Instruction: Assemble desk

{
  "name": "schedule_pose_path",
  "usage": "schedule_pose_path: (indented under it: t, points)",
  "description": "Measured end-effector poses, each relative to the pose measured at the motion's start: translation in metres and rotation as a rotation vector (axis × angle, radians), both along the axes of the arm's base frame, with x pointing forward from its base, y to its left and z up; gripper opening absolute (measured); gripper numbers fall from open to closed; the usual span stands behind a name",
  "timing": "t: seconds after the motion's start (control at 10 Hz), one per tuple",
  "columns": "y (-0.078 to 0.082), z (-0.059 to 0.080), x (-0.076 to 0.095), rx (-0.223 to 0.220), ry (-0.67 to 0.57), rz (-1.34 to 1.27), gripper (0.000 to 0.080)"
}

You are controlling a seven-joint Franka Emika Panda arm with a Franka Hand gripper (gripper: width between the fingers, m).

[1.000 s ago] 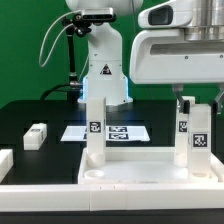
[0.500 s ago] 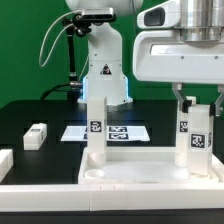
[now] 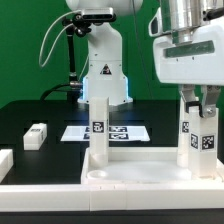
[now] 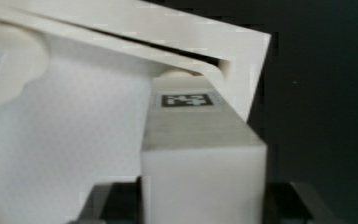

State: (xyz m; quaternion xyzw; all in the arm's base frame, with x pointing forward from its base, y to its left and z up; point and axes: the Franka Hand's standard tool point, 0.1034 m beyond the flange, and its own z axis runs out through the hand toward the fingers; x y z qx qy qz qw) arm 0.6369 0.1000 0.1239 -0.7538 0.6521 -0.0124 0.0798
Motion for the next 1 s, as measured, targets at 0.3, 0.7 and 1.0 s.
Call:
schedule_pose_path:
  t: [0.3,0.7,1.0]
  points:
    - [0.0,-0.001,0.0,-0.003,0.0,0.016,0.0287]
    - [0.021,-0.008,0.001,-0.072,-0.032,0.552,0.0636]
    - [0.015,-0.008,0.002,-0.104,-0.05,0.755,0.0646]
